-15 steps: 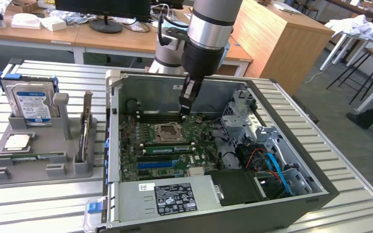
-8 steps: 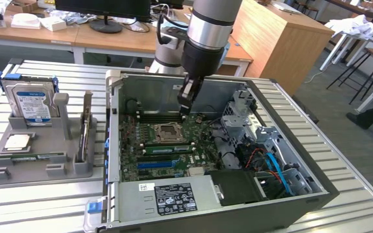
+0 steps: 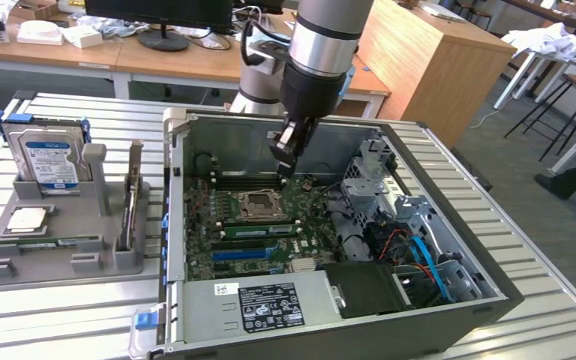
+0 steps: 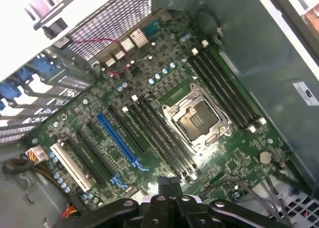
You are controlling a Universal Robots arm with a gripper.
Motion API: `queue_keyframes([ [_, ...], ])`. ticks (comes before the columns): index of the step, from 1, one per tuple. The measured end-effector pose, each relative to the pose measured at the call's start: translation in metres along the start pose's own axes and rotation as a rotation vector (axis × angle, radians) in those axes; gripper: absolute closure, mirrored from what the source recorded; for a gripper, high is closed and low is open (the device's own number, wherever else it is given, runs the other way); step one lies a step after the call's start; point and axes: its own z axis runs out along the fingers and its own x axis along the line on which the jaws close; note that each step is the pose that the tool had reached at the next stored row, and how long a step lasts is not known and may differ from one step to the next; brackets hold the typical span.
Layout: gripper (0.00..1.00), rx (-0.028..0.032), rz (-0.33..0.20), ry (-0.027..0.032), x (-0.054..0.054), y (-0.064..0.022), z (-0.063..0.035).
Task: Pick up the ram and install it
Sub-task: 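Press down the ram until it locks into place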
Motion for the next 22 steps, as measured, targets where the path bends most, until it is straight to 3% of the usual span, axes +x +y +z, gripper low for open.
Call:
queue_keyframes([
  [22, 0.9, 0.0075, 0.296, -0.0033, 0.0, 0.0, 0.0002],
])
